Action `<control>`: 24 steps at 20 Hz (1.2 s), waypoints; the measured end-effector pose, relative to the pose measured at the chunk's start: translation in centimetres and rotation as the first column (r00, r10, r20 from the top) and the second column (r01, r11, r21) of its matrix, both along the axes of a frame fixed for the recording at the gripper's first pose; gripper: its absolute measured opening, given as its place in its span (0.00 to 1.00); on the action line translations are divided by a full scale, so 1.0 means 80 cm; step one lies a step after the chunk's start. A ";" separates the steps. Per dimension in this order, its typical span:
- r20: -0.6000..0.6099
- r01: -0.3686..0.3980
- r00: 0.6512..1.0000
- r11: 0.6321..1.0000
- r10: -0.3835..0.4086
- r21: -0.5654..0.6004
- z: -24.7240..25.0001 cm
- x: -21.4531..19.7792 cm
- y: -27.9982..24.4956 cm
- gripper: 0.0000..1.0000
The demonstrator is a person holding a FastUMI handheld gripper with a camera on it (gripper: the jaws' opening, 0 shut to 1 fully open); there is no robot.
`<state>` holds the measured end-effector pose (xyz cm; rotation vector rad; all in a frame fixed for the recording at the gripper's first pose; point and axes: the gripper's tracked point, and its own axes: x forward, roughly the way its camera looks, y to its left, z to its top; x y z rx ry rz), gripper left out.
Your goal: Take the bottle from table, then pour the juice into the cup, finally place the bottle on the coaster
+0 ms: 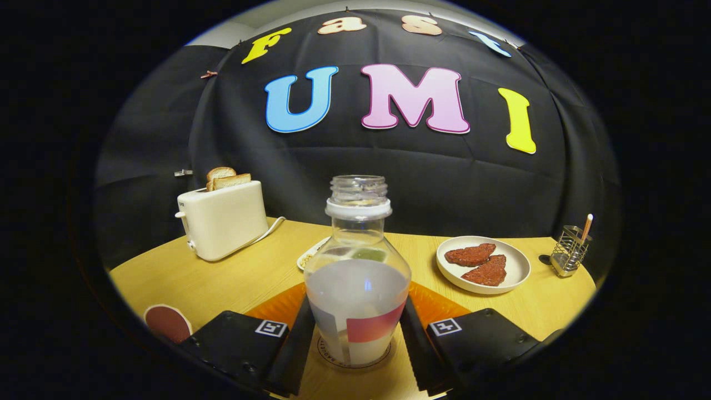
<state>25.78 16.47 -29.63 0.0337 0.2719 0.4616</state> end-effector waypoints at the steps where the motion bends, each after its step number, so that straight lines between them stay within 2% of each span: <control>1: 0.005 -0.004 1.000 1.000 0.004 -0.007 0.000 -0.001 0.000 0.77; 4: 0.006 -0.021 1.000 1.000 0.021 -0.018 0.001 -0.004 0.001 0.79; 6: -0.020 -0.024 1.000 1.000 0.024 -0.006 -0.002 -0.008 0.001 0.91; 7: -0.030 -0.018 0.999 1.000 0.018 -0.012 -0.003 -0.009 -0.003 1.00; 10: -0.051 0.002 0.999 0.998 -0.005 -0.056 -0.004 -0.016 -0.019 0.99; 13: -0.073 -0.002 0.997 0.999 -0.001 -0.050 0.006 -0.034 -0.030 0.99; 15: -0.076 -0.011 0.997 0.995 0.003 -0.097 0.009 -0.050 -0.040 0.99; 19: -0.096 -0.036 0.995 0.997 0.030 -0.061 0.048 -0.088 -0.058 0.99; 22: -0.078 -0.017 0.997 0.999 0.014 -0.030 0.096 -0.115 -0.079 0.99; 24: -0.065 0.022 0.998 0.999 -0.025 -0.046 0.123 -0.131 -0.104 0.99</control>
